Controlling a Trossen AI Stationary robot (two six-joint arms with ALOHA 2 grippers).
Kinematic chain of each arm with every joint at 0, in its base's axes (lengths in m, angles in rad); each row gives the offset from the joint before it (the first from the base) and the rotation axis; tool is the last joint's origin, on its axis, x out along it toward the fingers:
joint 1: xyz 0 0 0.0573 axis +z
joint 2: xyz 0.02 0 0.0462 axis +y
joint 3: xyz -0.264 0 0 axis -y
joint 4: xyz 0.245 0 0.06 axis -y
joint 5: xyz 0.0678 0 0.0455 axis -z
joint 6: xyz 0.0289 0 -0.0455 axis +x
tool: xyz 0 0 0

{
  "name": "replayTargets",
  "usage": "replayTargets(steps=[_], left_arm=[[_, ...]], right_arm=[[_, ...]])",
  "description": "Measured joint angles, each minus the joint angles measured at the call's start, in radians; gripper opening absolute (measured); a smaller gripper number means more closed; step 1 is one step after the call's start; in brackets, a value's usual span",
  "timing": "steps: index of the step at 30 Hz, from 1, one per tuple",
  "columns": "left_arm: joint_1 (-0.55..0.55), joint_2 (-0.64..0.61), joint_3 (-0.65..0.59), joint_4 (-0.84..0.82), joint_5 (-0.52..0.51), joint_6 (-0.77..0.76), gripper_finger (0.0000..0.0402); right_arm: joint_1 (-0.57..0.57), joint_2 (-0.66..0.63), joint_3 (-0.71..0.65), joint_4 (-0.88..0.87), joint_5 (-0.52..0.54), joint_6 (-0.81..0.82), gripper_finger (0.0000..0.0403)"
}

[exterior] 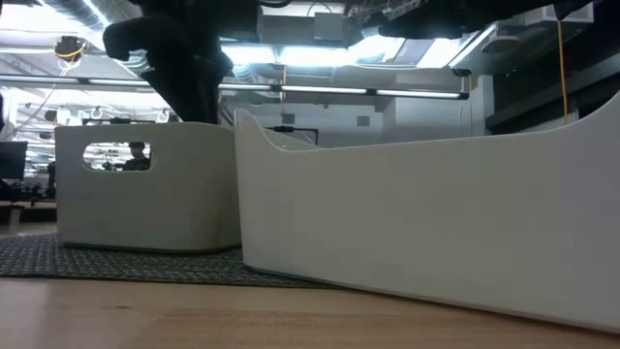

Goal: Pick and place Granola Bars by type
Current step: Put the orange granola bar into the gray bin

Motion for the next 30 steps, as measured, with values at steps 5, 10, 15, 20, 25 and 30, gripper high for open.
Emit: replayTargets(steps=[5,10,15,20,25,30], left_arm=[[-0.001,0.000,0.000,0.001,-0.074,-0.006,0.0114],[-0.003,0.000,0.000,0.005,-0.123,-0.053,0.0114],[-0.009,0.000,0.000,0.005,-0.130,-0.100,0.0114],[-0.025,0.000,0.000,0.006,-0.139,-0.108,0.0114],[-0.037,0.000,0.000,0.007,-0.160,-0.108,0.0115],[-0.052,0.000,0.000,0.008,-0.167,-0.107,0.0114]], right_arm=[[0.000,0.000,0.000,-0.026,0.000,-0.021,0.0192],[-0.065,0.000,0.000,0.006,0.002,-0.051,0.0192],[-0.269,0.010,0.057,-0.082,-0.002,0.010,0.0192],[-0.470,0.059,0.169,-0.228,-0.162,0.074,0.0193],[-0.578,0.180,0.325,-0.415,-0.194,0.074,0.0233],[-0.637,0.372,0.508,-0.614,-0.244,0.057,0.0308]])
